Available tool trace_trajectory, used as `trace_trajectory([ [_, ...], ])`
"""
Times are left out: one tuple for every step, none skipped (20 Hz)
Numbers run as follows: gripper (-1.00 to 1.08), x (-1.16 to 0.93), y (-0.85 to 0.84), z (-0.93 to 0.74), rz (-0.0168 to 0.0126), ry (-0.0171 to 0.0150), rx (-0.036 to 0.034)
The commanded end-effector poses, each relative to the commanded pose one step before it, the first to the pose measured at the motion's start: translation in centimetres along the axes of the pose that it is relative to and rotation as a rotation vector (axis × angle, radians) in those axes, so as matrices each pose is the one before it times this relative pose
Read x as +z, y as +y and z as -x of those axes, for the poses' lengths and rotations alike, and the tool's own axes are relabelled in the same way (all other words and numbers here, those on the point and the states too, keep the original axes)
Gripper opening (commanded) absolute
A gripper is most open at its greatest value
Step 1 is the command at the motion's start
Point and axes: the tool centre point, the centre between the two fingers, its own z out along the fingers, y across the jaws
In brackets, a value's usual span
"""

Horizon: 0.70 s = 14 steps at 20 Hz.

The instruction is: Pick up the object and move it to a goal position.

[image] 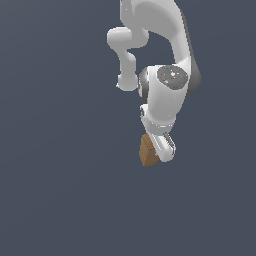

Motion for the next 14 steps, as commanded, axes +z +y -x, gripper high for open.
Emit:
trace_trajectory([
  [-1.00, -2.405, -0.044, -0.053, -0.01188, 0.00146, 0.00006],
  [-1.00, -0.853, 0.102, -0.005, 0.00000, 0.00000, 0.00000],
  [-1.00, -0.912, 0.109, -0.006, 0.00000, 0.00000, 0.00000],
  [-1.00, -0.968, 0.115, -0.006, 0.00000, 0.00000, 0.00000],
  [-1.00, -1.021, 0.120, -0.007, 0.00000, 0.00000, 0.00000],
  [-1.00, -1.072, 0.125, -0.007, 0.00000, 0.00000, 0.00000],
  [-1.00, -1.121, 0.129, -0.008, 0.00000, 0.00000, 0.00000],
  [-1.00, -1.155, 0.132, -0.009, 0.00000, 0.00000, 0.00000],
  [-1.00, -1.173, 0.132, -0.009, 0.00000, 0.00000, 0.00000],
  [-1.00, -1.185, 0.132, -0.009, 0.00000, 0.00000, 0.00000],
  [-1.00, -1.191, 0.130, -0.010, 0.00000, 0.00000, 0.00000],
  [-1.00, -1.192, 0.128, -0.010, 0.00000, 0.00000, 0.00000],
  [-1.00, -1.191, 0.126, -0.010, 0.00000, 0.00000, 0.00000],
  [-1.00, -1.178, 0.122, -0.011, 0.00000, 0.00000, 0.00000],
])
